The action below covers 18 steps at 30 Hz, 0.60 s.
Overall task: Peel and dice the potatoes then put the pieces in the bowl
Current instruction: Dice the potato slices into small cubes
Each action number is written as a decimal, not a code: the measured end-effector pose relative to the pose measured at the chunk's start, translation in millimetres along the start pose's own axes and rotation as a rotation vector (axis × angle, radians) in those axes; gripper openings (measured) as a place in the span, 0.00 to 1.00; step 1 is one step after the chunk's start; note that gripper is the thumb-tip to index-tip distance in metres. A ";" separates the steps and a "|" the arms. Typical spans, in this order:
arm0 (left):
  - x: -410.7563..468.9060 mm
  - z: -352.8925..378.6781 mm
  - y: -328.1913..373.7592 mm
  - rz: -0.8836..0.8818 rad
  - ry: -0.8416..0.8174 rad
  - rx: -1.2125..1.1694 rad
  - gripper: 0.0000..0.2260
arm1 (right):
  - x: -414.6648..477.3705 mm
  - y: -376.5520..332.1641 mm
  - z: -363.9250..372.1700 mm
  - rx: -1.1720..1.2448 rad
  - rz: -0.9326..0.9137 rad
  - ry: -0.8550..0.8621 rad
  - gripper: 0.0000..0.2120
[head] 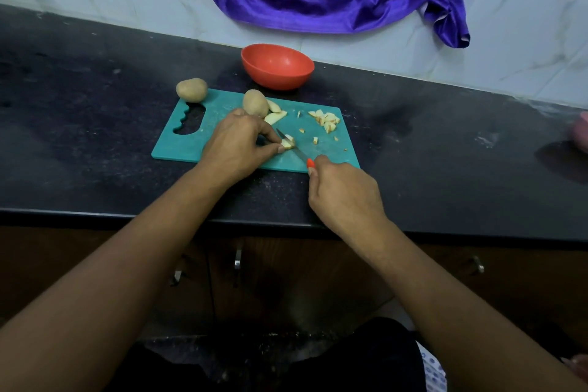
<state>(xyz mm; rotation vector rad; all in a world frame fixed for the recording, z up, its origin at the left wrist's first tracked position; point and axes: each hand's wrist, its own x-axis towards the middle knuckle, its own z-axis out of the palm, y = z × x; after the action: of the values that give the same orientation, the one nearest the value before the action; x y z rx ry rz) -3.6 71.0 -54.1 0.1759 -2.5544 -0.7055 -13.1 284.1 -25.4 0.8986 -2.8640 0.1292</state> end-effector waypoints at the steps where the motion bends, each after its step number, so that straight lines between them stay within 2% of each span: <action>1: -0.6 -1.1 0.5 0.001 0.002 0.000 0.06 | 0.1 -0.4 0.3 -0.003 0.004 0.000 0.15; 5: -2.0 -3.1 1.1 -0.022 0.003 -0.019 0.06 | -1.8 1.4 2.6 0.032 0.057 0.023 0.16; 11: -0.3 -1.4 2.3 -0.015 0.009 0.015 0.06 | -5.0 3.5 4.3 0.019 0.022 0.062 0.16; 18: -0.7 -2.2 3.5 -0.029 -0.009 0.017 0.06 | -2.3 1.1 -0.8 0.006 0.004 -0.003 0.16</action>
<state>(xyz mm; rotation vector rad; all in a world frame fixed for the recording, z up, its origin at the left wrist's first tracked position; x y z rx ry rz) -1.9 73.2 -50.9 0.2164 -2.5717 -0.6973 -11.8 286.4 -25.0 0.8946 -2.8696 0.1365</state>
